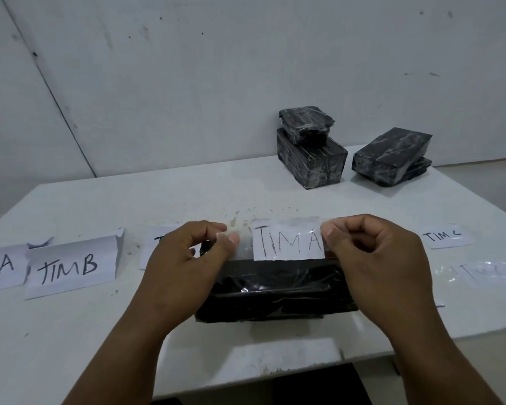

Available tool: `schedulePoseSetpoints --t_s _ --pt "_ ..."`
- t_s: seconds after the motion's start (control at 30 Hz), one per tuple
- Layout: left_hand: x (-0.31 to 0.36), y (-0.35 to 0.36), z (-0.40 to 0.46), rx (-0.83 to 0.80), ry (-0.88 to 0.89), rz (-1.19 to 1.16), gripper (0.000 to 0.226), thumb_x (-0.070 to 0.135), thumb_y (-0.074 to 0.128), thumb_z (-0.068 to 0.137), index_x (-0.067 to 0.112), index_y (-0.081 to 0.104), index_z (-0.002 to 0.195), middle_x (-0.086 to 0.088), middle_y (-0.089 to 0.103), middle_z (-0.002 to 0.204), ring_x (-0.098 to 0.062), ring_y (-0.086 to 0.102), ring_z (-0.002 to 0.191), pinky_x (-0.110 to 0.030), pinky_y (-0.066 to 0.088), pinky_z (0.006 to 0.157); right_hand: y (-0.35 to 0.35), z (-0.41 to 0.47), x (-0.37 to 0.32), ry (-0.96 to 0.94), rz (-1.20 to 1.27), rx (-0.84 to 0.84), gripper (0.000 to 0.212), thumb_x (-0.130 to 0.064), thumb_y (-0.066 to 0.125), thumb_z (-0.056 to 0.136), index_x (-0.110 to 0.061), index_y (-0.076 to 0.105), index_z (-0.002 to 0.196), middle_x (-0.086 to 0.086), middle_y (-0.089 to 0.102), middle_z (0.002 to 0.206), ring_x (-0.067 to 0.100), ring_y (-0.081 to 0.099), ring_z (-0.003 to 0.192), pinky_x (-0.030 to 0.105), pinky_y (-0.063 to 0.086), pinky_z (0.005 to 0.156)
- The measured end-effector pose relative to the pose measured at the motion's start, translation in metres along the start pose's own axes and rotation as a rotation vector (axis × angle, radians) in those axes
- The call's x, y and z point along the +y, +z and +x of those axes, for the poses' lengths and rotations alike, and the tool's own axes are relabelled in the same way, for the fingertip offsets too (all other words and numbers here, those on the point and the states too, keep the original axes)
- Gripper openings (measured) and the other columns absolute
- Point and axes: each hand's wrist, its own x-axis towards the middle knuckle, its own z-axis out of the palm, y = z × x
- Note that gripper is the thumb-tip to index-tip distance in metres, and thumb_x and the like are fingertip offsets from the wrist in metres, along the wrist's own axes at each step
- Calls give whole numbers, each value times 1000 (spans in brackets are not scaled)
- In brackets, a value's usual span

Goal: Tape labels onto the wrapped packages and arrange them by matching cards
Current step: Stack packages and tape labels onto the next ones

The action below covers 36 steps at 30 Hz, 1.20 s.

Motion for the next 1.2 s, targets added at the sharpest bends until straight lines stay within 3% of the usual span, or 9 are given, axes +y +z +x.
schedulePoseSetpoints --t_s 0.13,0.23,0.4,0.57,0.73,0.93,1.2 --pt "-3 2 -1 33 16 9 39 55 71 85 17 73 80 25 72 106 3 63 109 -31 47 100 2 1 3 -21 -102 -17 12 -39 74 89 -31 75 80 -30 71 78 -9 66 78 15 47 66" --pt "-4 3 -2 34 24 39 33 46 68 89 14 69 79 20 72 105 7 60 108 -19 42 92 3 4 5 -14 -139 -34 14 -38 73 90 -31 73 78 -30 70 78 -12 63 81 11 41 63" --pt "-7 5 -2 41 39 69 34 45 62 91 14 64 74 17 71 103 3 60 107 -16 39 87 5 8 6 4 -173 -76 14 -37 73 89 -31 73 76 -23 71 74 -13 62 79 12 41 60" --pt "-10 3 -2 87 78 199 24 45 67 88 27 61 73 26 66 105 14 53 106 -13 38 84 7 8 8 -5 -199 -97 13 -36 73 89 -32 73 77 -24 71 75 -17 61 82 9 40 62" --pt "-13 1 -2 62 97 255 19 49 66 85 33 60 77 27 61 109 14 50 108 -22 38 85 8 6 13 -27 -219 -107 13 -33 75 89 -32 74 76 -30 68 71 -20 60 80 -2 40 59" --pt "-18 3 -2 35 95 281 25 47 67 84 26 60 71 24 60 111 -2 54 111 -32 46 90 9 6 15 -42 -238 -111 14 -32 76 88 -32 74 74 -26 69 74 -22 58 83 -7 36 64" --pt "-18 5 -1 25 83 267 26 43 67 84 24 59 68 19 62 104 8 53 105 -30 49 83 10 3 20 -60 -228 -96 16 -28 78 86 -34 74 72 -26 70 77 -21 58 85 -7 37 68"
